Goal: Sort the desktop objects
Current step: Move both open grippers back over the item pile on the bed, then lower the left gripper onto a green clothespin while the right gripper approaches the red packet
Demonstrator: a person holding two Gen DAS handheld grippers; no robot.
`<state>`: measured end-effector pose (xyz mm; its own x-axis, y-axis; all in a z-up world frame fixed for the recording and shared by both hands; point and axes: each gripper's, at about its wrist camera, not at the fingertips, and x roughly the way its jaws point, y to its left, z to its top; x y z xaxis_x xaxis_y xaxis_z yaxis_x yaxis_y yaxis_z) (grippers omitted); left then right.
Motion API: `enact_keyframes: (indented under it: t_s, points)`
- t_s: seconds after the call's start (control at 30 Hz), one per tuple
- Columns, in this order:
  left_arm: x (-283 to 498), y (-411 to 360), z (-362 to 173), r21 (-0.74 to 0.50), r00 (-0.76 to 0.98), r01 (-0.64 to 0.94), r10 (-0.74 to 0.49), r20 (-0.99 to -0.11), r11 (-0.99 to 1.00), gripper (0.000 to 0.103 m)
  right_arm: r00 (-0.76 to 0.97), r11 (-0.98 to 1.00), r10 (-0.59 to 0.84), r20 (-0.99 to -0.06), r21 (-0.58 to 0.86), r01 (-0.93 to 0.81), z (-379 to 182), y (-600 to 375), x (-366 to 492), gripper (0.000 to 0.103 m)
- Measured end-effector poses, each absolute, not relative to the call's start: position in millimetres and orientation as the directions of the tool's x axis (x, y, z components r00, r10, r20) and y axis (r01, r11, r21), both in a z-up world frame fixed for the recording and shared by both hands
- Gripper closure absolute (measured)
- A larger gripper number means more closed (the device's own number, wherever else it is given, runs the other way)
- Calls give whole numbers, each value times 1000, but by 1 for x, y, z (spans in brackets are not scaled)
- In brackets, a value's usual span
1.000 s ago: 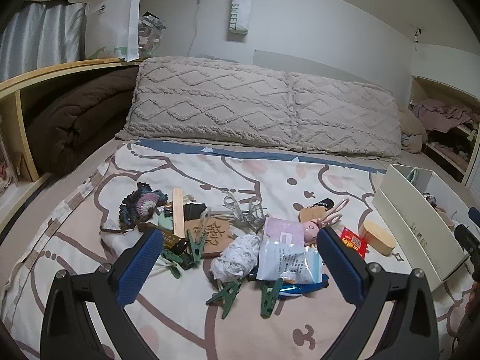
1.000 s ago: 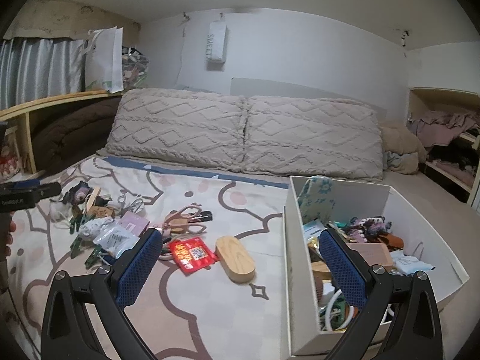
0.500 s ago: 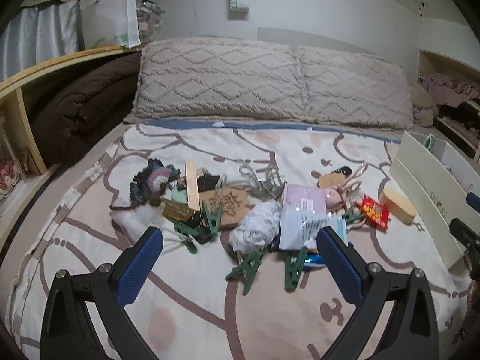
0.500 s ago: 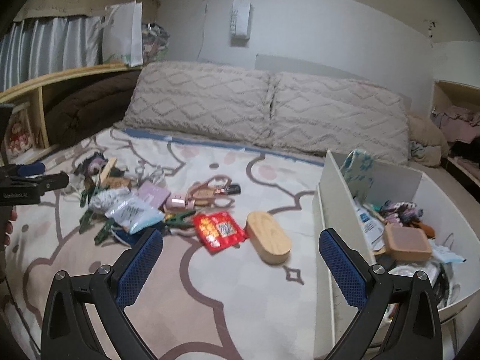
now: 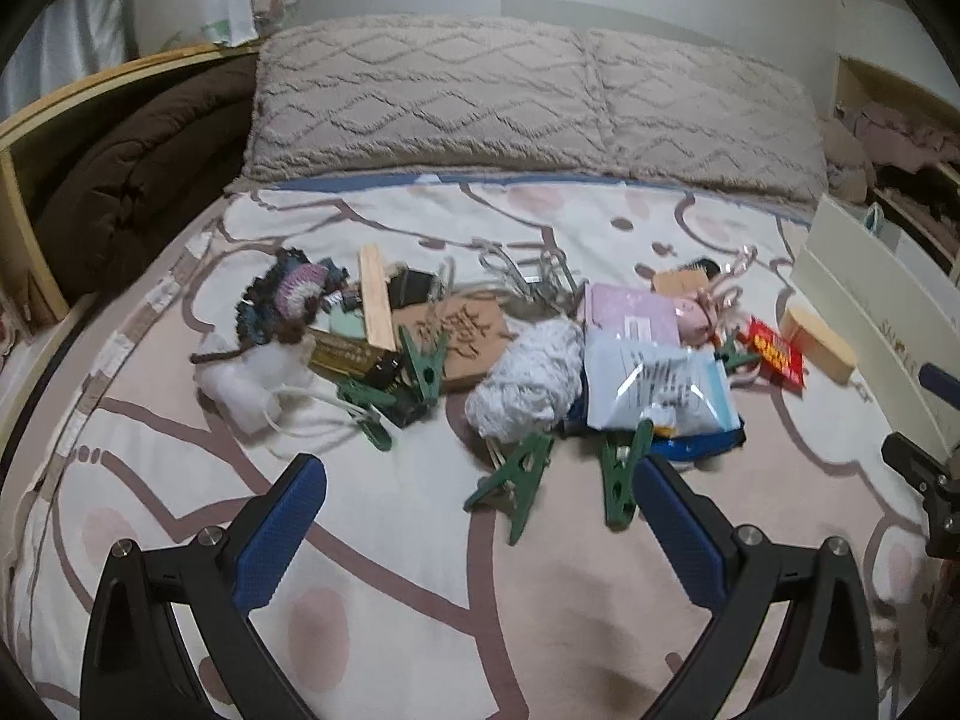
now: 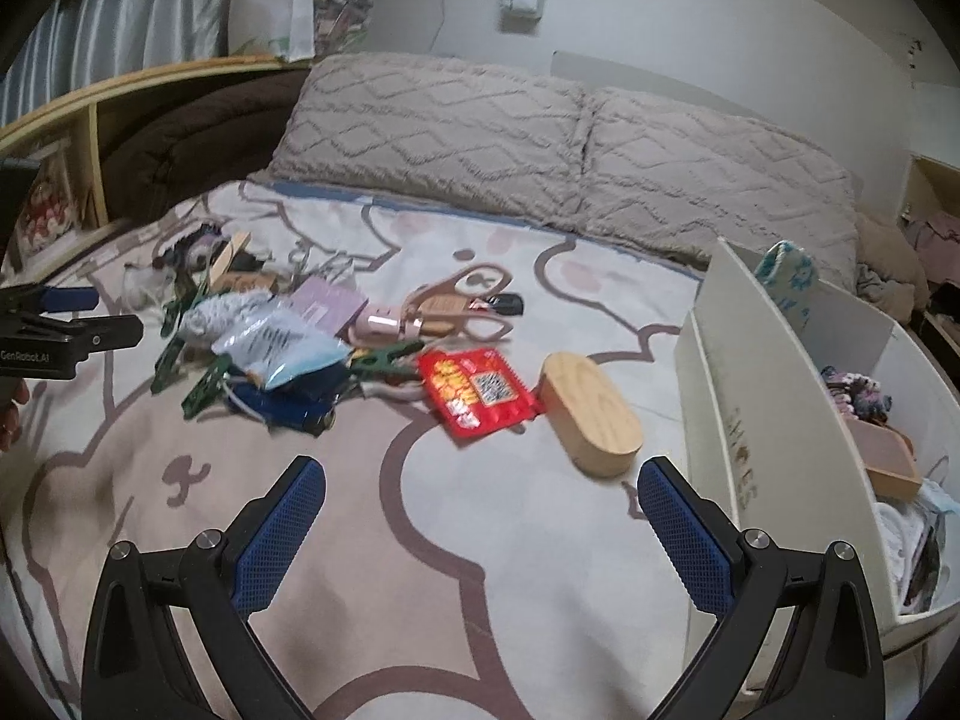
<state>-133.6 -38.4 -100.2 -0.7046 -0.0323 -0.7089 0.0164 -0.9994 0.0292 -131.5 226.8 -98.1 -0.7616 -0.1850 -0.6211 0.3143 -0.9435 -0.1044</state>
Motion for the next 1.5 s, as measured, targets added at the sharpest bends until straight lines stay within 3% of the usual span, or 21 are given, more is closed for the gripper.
enact_keyframes:
  t_s: [0.23,0.7,0.87,1.03,1.5]
  points:
    - [-141,-29,-117,96,-669,-13,-63,-740,-995,0,-699,-930,-194,-688,-97,354,-115,220,-137,0]
    - [-164,-38,-150,74,-569,13,-68,-820,-997,0,-573,-926,-125,-810,-112,360,-148,213,-155,0]
    - [-166,-43,-154,36,-553,19,-41,-832,-999,0,-534,-934,-186,-825,-20,357,-151,224,-161,0]
    - [-167,-37,-161,83,-536,6,-74,-841,-997,0,-549,-930,-162,-820,-60,363,-155,217,-158,0]
    - [-170,-41,-159,8,-559,12,-13,-829,-1000,1,-532,-932,-203,-822,-4,362,-159,221,-165,0]
